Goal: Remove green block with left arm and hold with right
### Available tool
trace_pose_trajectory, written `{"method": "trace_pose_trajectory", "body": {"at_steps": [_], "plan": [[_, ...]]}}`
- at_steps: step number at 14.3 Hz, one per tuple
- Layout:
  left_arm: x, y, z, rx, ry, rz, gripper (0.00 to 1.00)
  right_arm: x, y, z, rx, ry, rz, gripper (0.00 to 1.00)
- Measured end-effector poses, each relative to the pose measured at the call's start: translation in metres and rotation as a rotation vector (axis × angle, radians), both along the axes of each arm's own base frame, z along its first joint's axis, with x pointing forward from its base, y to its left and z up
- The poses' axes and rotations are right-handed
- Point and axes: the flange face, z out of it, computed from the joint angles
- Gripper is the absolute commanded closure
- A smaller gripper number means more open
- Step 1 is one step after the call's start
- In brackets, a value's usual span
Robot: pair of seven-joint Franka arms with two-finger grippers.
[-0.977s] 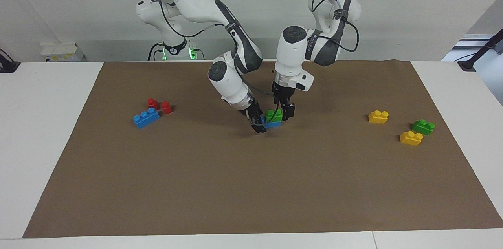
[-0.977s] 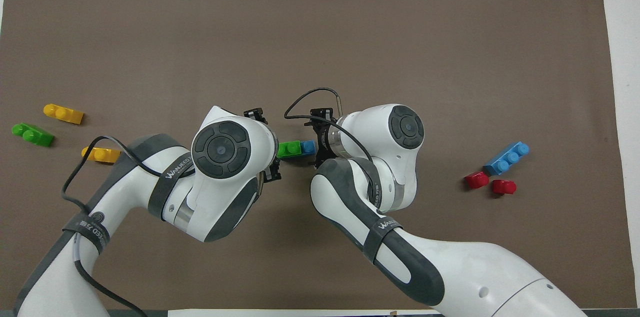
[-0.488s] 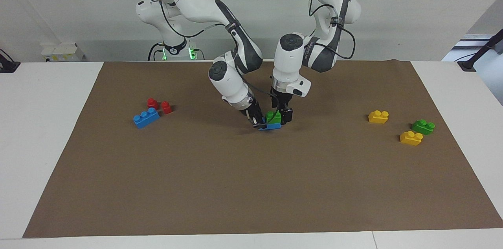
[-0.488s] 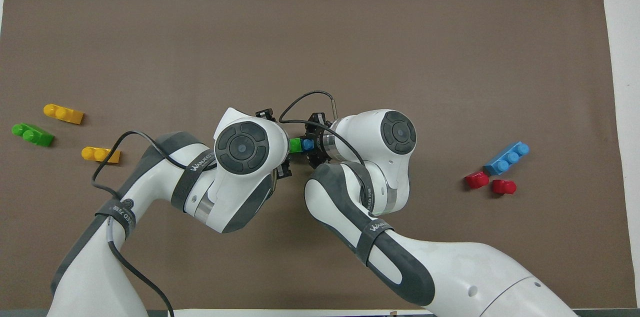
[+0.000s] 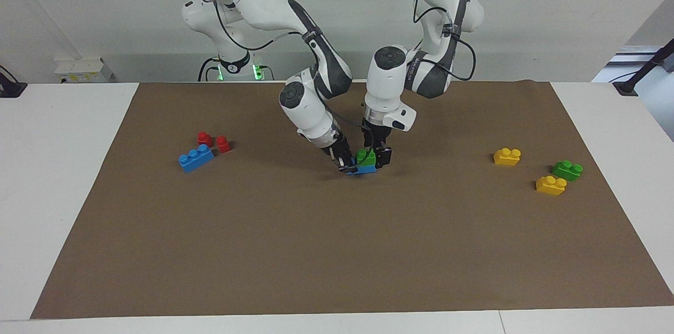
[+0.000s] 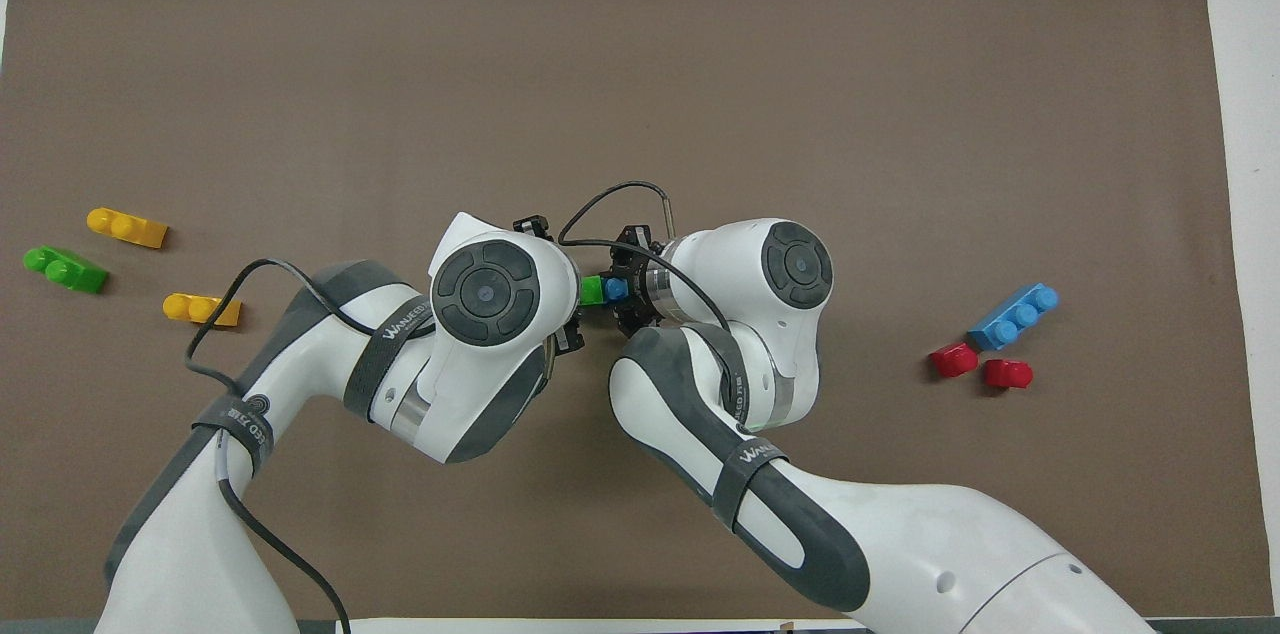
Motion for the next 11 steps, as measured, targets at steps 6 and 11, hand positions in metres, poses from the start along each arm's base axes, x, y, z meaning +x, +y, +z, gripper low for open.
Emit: {"method": "trace_pose_trajectory", "body": {"at_steps": [6, 11], "plan": [[-0.0028, -0.0041, -0.0004, 0.007, -0.004, -0.058, 1.00, 0.0049, -0.0042, 0.0005, 0.000, -0.024, -0.020, 1.00], [-0.0023, -0.0039, -0.0005, 0.008, -0.006, -0.071, 1.00, 0.0053, -0.0043, 0.0005, 0.000, -0.024, -0.020, 1.00]]}}
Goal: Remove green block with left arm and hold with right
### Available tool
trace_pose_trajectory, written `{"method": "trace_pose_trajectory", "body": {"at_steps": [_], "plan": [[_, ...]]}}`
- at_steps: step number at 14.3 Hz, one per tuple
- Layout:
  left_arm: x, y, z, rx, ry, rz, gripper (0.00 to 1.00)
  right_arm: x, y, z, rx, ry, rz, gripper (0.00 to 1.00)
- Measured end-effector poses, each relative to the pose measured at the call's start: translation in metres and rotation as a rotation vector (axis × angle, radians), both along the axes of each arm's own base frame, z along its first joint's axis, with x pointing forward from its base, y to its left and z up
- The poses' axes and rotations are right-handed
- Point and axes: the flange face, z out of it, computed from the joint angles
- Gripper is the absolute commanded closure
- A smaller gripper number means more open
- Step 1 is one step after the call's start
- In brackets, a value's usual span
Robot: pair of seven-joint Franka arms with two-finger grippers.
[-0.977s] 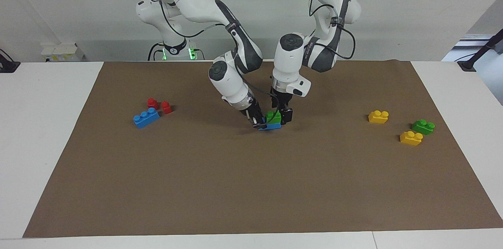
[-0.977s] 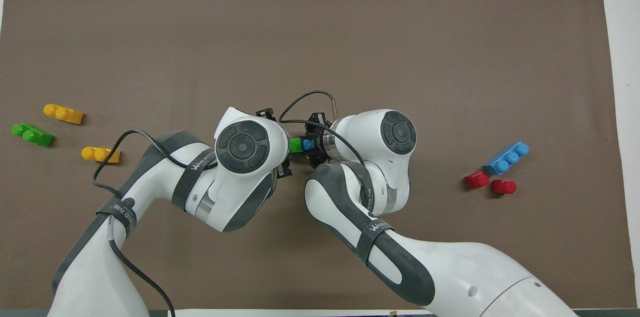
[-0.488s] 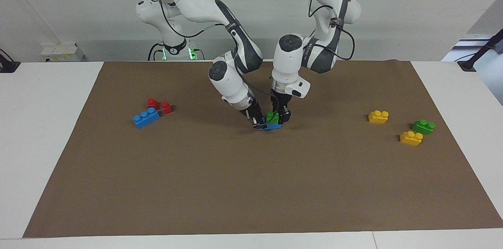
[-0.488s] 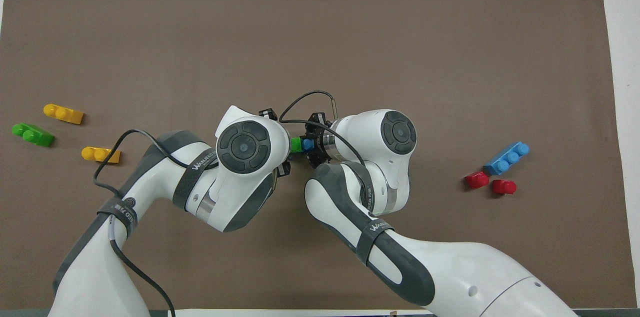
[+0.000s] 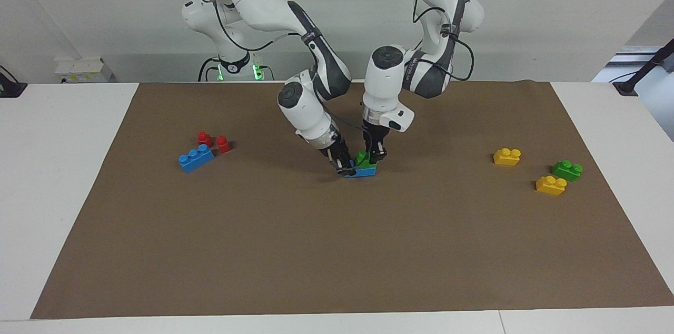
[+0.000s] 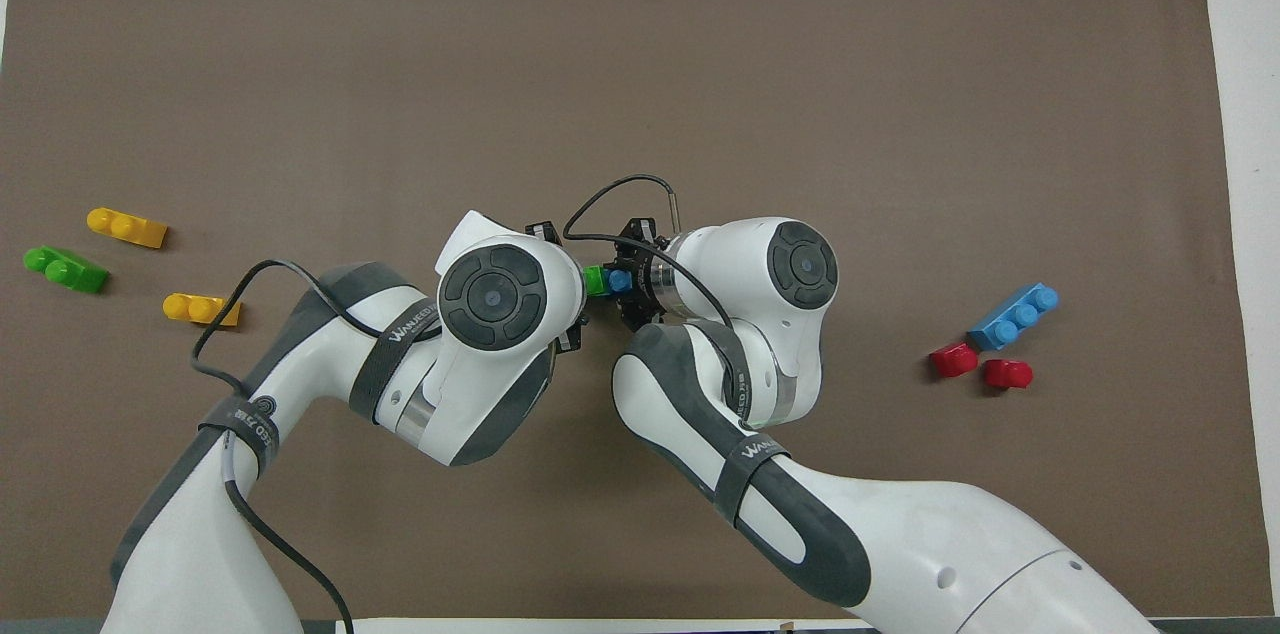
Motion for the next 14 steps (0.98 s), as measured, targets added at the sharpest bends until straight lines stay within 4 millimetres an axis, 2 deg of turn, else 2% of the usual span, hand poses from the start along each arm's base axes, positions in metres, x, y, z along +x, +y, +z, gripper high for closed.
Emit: {"method": "trace_pose_trajectory", "body": {"at_steps": [4, 6, 10, 12, 14], "plan": [[0.001, 0.003, 0.011, -0.003, -0.009, -0.012, 1.00, 0.002, 0.001, 0.004, 0.005, -0.007, 0.000, 1.00], [0.003, 0.009, 0.034, -0.009, -0.023, -0.011, 1.00, 0.001, 0.004, 0.004, 0.006, -0.008, 0.004, 1.00], [0.000, 0.035, 0.089, -0.005, -0.023, -0.036, 1.00, 0.006, 0.004, 0.011, 0.014, -0.014, 0.003, 1.00], [-0.001, 0.049, 0.102, 0.010, -0.008, -0.070, 1.00, 0.024, -0.013, 0.029, 0.027, 0.001, 0.003, 1.00], [0.007, 0.076, 0.108, 0.035, 0.013, -0.128, 1.00, 0.053, -0.058, 0.065, 0.047, -0.003, 0.049, 1.00]]}}
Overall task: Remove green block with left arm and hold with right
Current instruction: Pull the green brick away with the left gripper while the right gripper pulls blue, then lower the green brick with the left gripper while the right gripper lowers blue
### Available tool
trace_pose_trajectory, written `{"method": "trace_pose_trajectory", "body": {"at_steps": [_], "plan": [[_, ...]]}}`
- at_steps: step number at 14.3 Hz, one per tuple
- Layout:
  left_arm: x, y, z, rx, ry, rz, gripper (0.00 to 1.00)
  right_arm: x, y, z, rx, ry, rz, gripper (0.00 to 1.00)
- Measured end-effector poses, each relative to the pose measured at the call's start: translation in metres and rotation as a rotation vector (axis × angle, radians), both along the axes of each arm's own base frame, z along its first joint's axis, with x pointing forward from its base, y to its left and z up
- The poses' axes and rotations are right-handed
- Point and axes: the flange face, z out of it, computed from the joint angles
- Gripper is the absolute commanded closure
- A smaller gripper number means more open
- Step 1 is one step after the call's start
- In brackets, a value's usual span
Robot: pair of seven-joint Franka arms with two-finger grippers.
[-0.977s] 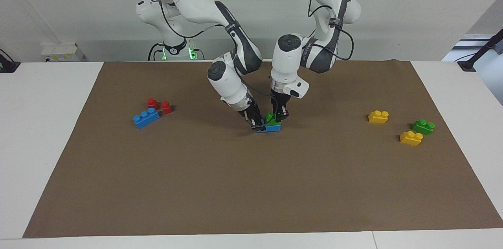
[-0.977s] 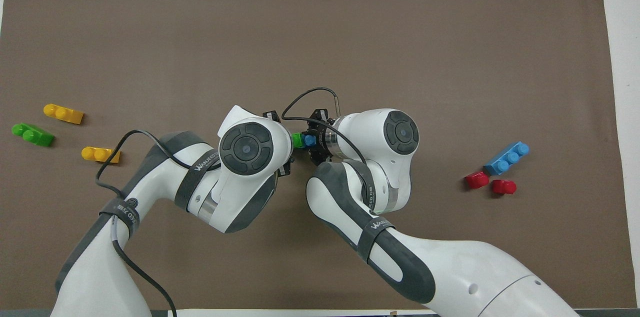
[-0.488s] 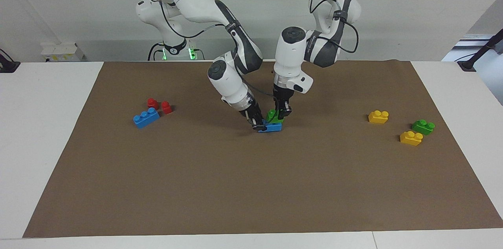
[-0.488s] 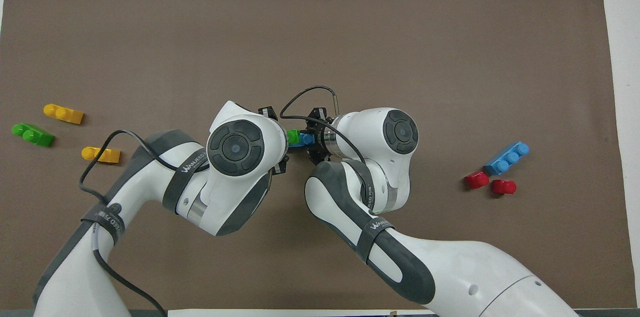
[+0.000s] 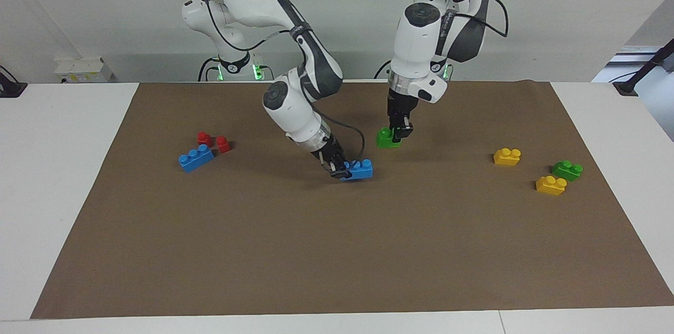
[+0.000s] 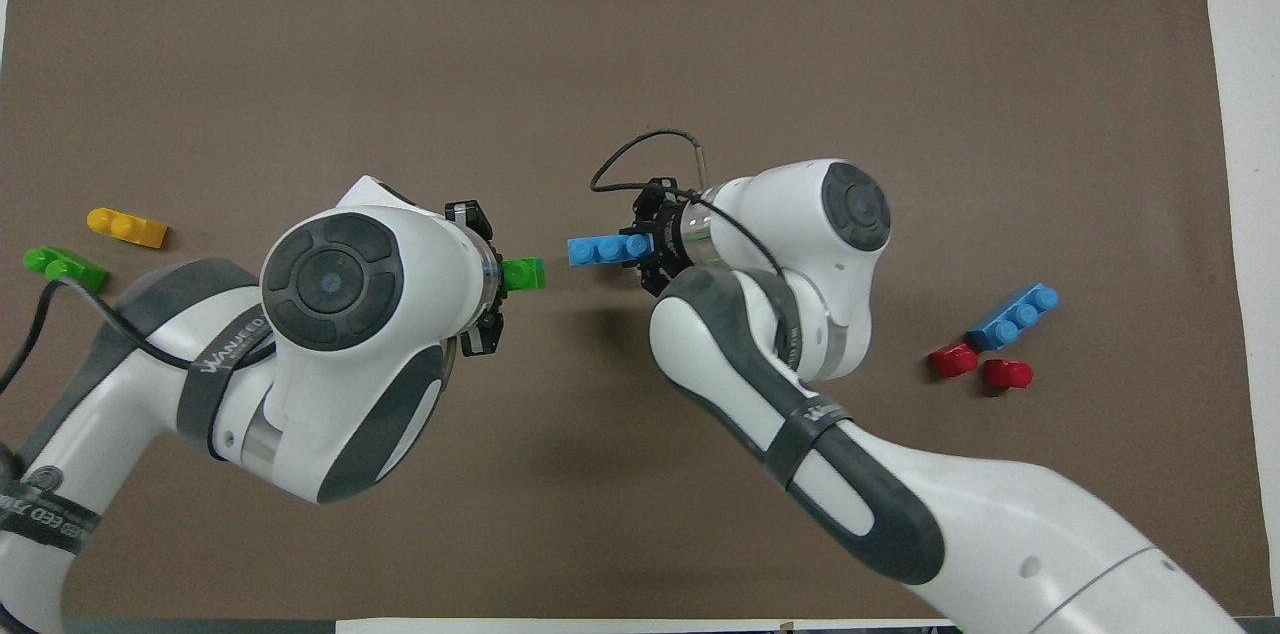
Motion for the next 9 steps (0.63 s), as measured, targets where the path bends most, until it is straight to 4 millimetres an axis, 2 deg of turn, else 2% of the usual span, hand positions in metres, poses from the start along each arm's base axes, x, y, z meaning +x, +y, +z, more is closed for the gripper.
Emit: {"method": "trace_pose_trajectory", "body": {"at_steps": [2, 4, 6, 7, 9], "plan": [[0.014, 0.040, 0.002, 0.028, 0.033, -0.083, 1.00, 0.024, -0.067, 0.039, 0.014, -0.016, 0.061, 1.00], [0.029, 0.085, 0.006, 0.033, 0.054, -0.181, 1.00, 0.037, -0.151, 0.057, 0.010, -0.007, 0.111, 1.00], [0.043, 0.128, 0.008, 0.042, 0.057, -0.265, 1.00, 0.041, -0.237, 0.052, -0.011, 0.022, 0.119, 1.00], [0.048, 0.148, 0.009, 0.046, 0.057, -0.303, 1.00, 0.039, -0.273, 0.045, -0.030, 0.037, 0.112, 1.00], [0.056, 0.187, 0.009, 0.056, 0.053, -0.370, 1.00, 0.029, -0.331, 0.024, -0.047, 0.056, 0.098, 1.00]]}}
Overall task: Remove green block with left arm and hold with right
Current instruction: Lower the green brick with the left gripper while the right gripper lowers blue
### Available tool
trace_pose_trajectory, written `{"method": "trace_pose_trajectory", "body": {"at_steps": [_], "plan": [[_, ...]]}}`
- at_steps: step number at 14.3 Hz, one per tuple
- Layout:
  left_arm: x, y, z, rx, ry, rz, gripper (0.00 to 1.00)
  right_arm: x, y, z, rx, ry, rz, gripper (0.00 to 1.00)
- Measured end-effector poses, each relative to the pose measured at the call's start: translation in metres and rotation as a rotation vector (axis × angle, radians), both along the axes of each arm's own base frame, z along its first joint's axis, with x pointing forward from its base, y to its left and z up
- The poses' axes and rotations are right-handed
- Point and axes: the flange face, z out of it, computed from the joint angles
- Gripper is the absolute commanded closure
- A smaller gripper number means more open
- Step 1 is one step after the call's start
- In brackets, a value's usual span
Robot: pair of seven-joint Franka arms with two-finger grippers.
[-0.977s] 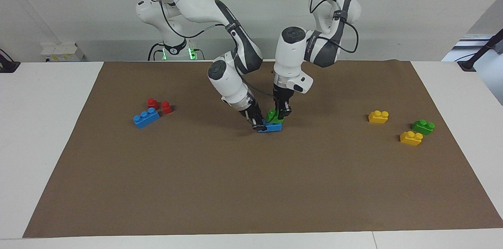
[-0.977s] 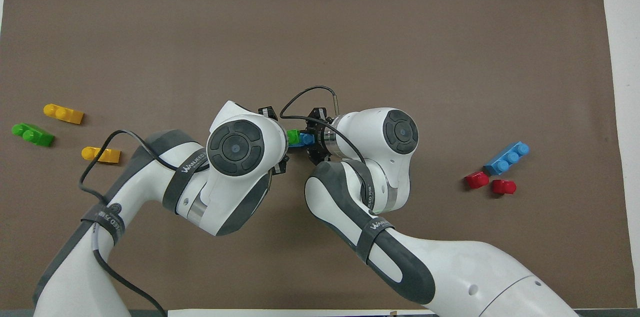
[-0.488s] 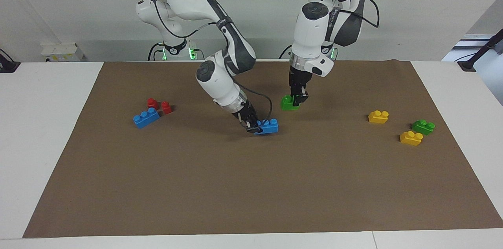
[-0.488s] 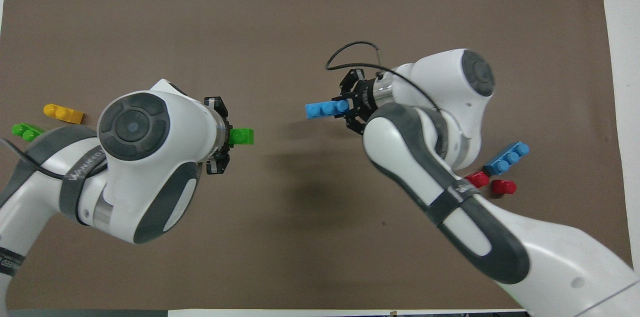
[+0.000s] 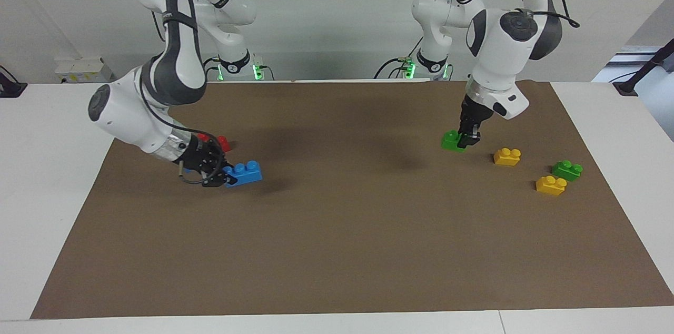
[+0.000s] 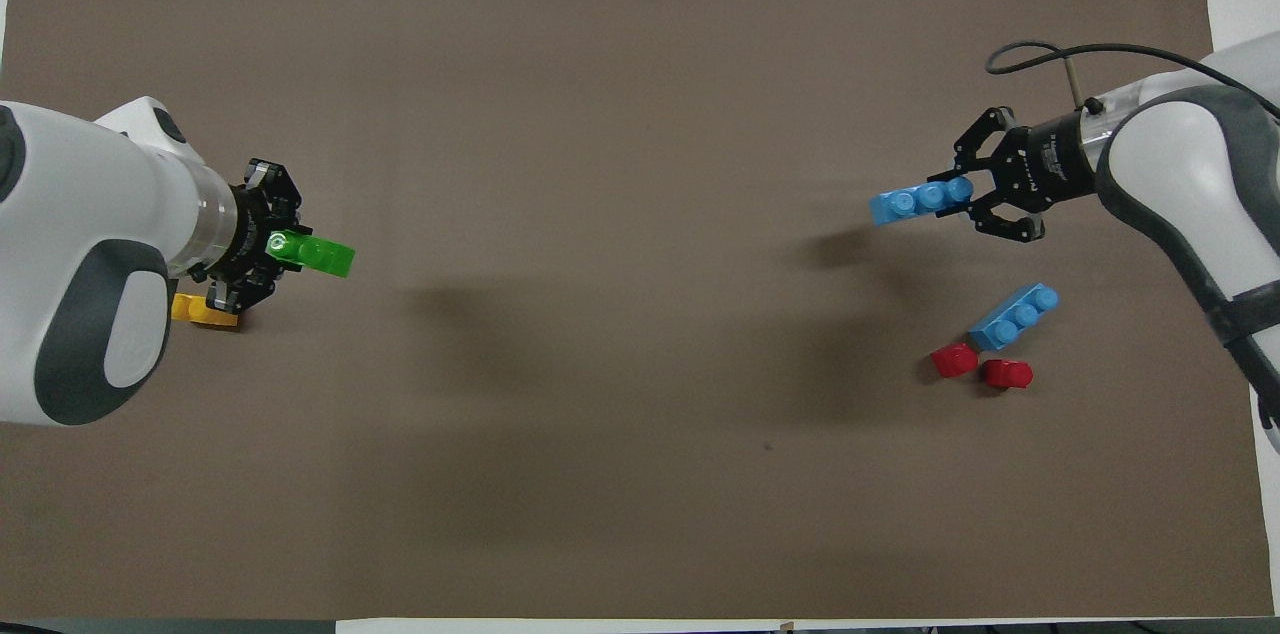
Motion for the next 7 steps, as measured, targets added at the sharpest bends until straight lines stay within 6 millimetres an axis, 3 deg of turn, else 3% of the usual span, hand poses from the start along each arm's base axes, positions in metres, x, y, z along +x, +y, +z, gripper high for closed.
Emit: {"method": "trace_pose_trajectory", "body": {"at_steps": [3, 5, 7], "plan": [[0.011, 0.046, -0.003, 0.010, -0.009, -0.065, 1.00, -0.020, -0.050, -0.036, 0.006, 0.007, 0.023, 1.00], [0.025, 0.068, -0.016, 0.017, -0.021, -0.089, 1.00, -0.025, -0.058, -0.053, 0.001, 0.013, 0.012, 1.00], [0.041, 0.082, -0.041, 0.024, -0.033, -0.103, 1.00, -0.028, -0.053, -0.069, -0.015, 0.005, 0.001, 1.00]]}}
